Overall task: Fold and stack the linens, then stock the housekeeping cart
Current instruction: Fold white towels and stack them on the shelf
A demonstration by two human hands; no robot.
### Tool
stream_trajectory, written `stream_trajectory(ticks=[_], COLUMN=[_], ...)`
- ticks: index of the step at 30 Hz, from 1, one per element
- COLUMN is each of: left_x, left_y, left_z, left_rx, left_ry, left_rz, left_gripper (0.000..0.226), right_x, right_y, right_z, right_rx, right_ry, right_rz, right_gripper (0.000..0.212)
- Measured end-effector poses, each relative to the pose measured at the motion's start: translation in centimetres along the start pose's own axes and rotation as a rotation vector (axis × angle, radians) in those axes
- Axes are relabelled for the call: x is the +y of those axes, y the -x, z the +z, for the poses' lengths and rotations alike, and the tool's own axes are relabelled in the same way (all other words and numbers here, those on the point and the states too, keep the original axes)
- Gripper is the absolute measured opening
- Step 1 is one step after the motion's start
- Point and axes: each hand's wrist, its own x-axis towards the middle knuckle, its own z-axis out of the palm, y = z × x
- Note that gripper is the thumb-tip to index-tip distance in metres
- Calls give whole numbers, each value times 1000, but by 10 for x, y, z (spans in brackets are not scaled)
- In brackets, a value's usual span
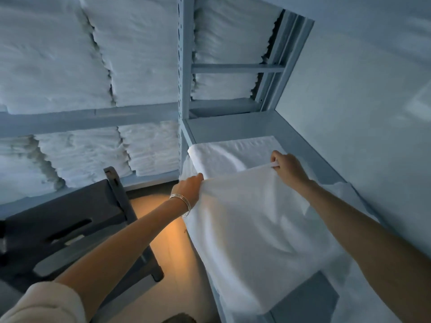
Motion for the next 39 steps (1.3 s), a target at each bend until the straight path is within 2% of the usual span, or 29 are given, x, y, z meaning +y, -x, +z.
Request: stream_trajectory(ticks=[6, 9, 12, 17, 20, 24, 27, 29, 32, 35, 39], left_x=[-20, -31, -52, -80, -87, -96, -102, -105, -109, -118, -129], left_y=[-52, -88, -130, -187, -218, -261, -282, -289, -288, -292, -305], left_z=[-4, -8, -9, -4, 0, 14, 33, 49, 72, 81, 83], left_rx=[27, -3, -50, -40, -7, -27, -97, -157, -203, -181, -199], left_ry=[-53, -42, -3, 53, -21, -197, -208, -187, -158, -69, 295], left_rz=[35, 36, -2, 9, 22, 70, 17, -2, 53, 68, -137], left_gripper=[28, 18, 25, 22, 17, 28, 28, 35, 50, 55, 42], right_x=[-8, -6, 9, 22, 27, 38, 43, 38, 21, 7, -6], right_y=[-64, -103, -140, -192, -224, -258, -263, -255, -243, -242, -256], right_z=[6, 18, 31, 56, 73, 97, 126, 149, 178, 200, 210], right_rx=[10, -21, -60, -135, -122, -95, -155, -313, -513, -552, -468], right_ry=[215, 318, 302, 331, 442, 442, 384, 357, 374, 370, 275], right_rz=[-80, -28, 75, 100, 65, 92, 182, 190, 140, 56, 31], right_gripper=[9, 13, 22, 26, 21, 21, 35, 49, 54, 51, 41])
